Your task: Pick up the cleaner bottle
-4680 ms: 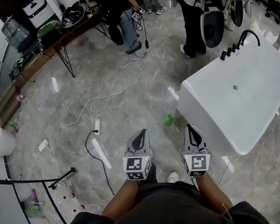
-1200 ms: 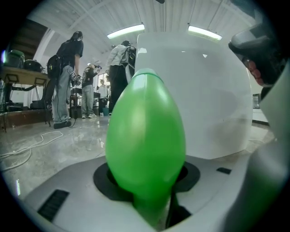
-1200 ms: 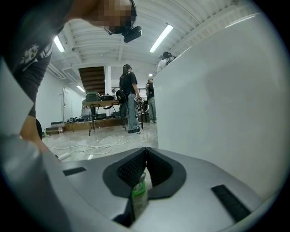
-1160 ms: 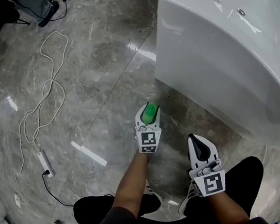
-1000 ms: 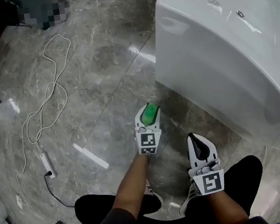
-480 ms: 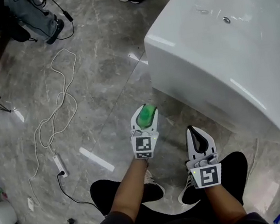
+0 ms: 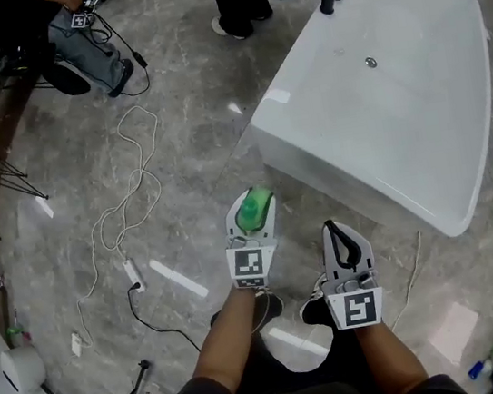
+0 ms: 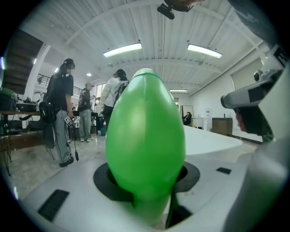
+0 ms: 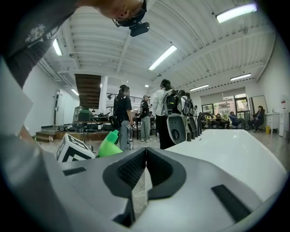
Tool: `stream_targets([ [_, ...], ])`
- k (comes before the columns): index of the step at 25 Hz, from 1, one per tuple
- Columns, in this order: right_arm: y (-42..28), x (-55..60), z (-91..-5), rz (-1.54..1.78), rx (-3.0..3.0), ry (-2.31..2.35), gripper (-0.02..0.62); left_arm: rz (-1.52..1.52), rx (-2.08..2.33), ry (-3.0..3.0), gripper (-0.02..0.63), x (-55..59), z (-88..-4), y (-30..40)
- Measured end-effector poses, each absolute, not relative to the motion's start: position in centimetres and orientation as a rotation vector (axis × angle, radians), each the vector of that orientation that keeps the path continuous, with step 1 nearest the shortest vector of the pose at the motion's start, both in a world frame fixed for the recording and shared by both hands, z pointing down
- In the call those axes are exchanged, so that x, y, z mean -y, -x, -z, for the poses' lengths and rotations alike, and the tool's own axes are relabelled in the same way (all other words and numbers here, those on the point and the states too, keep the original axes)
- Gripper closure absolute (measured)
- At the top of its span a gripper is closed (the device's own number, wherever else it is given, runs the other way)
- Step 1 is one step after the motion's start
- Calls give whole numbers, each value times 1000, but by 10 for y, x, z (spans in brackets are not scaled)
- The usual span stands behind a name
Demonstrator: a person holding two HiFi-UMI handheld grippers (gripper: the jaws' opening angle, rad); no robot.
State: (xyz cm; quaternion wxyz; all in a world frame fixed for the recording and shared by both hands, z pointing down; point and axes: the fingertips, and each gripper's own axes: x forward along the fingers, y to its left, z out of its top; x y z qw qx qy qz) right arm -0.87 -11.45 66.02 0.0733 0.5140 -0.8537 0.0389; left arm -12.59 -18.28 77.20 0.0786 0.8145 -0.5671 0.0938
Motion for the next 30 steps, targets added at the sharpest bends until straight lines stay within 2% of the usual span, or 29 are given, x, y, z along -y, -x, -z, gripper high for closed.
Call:
stream_targets([
  [6,-26,97,-533,-103,2570,-1601,578,-298,1677,-2460,426,163,-627,95],
  [12,-82,73,-460,-31,2526,-1647,578,-258,1595,-2501,426,144,-515,37],
  [23,-173,68,-400,37,2395,-1887,578,-252,1438,-2593,426,133,-456,-56],
  [30,-206,98,-392,-8,2243,-2074,578,-260,1327,-2659,426,162,-440,-79],
])
